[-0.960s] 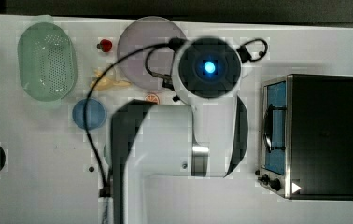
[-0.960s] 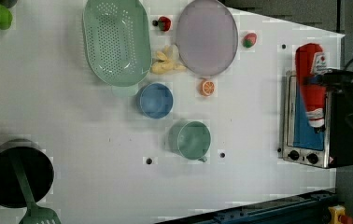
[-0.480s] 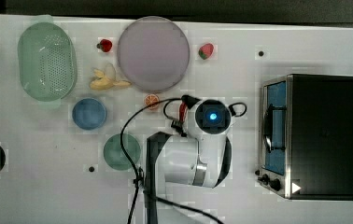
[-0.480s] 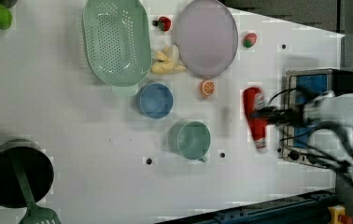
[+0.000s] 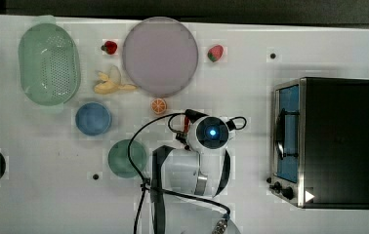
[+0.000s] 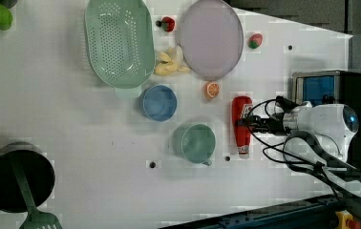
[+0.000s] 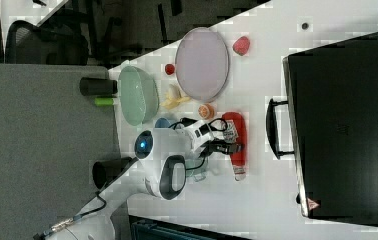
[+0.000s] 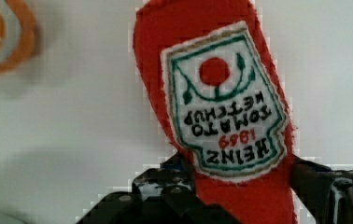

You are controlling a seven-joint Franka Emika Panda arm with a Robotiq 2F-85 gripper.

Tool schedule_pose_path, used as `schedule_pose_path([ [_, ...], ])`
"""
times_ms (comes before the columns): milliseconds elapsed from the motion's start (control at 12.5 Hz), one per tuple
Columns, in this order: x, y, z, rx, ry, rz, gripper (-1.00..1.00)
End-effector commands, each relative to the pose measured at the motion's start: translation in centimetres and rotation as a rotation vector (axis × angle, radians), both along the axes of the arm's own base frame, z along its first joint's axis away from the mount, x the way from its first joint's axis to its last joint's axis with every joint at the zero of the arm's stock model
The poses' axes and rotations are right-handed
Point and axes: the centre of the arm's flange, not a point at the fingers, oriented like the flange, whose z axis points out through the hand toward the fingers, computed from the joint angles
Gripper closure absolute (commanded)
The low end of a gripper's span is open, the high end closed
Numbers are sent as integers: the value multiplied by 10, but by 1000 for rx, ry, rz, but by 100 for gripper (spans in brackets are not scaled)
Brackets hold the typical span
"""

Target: Pick ketchup from plate and place it on table.

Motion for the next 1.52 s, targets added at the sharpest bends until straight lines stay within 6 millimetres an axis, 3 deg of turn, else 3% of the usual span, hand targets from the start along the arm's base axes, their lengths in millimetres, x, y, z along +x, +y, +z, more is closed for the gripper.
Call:
schedule_pose_path([
  [80,30,1,39,-8,-141,19,-54],
  [240,37,5,55,-9,-176,25,-98],
  [640,63,8,164,-7,-227,-179,-100],
  [960,65,14,268,-9,-144,-474,-100],
  [1200,67,21,343,-11,-135,-545,-100],
  [1520,61,16,398,-34,-97,-580,-100],
])
